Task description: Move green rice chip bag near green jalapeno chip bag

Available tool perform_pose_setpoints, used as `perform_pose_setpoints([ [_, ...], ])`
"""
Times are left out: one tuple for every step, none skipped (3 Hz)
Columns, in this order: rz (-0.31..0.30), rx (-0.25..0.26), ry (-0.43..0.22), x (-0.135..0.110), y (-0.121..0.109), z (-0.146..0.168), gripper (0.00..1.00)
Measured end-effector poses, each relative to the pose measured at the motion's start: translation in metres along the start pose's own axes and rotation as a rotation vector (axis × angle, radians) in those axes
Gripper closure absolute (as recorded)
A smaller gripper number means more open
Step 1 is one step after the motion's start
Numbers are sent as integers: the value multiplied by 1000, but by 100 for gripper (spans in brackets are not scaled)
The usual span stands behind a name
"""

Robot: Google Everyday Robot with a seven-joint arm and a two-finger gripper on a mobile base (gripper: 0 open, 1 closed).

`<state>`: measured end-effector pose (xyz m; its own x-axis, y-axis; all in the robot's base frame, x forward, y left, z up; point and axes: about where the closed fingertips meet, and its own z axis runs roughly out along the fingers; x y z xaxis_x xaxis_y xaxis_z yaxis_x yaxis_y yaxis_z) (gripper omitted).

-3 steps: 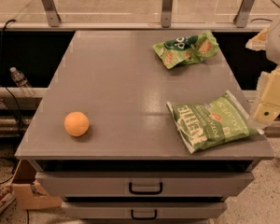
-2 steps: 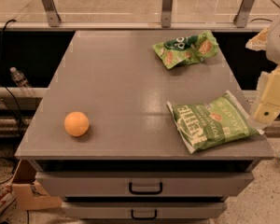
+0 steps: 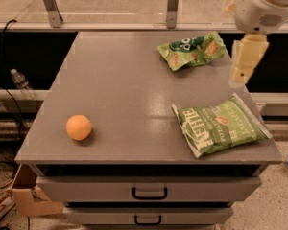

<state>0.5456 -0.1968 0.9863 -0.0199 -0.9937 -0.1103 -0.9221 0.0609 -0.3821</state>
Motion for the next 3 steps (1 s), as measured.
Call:
perform_pose_setpoints([
  [-111, 21, -20, -20, -51, 35, 0],
  [-179, 9, -14, -34, -82, 77, 0],
  [-207, 6, -5, -44, -105, 112, 0],
])
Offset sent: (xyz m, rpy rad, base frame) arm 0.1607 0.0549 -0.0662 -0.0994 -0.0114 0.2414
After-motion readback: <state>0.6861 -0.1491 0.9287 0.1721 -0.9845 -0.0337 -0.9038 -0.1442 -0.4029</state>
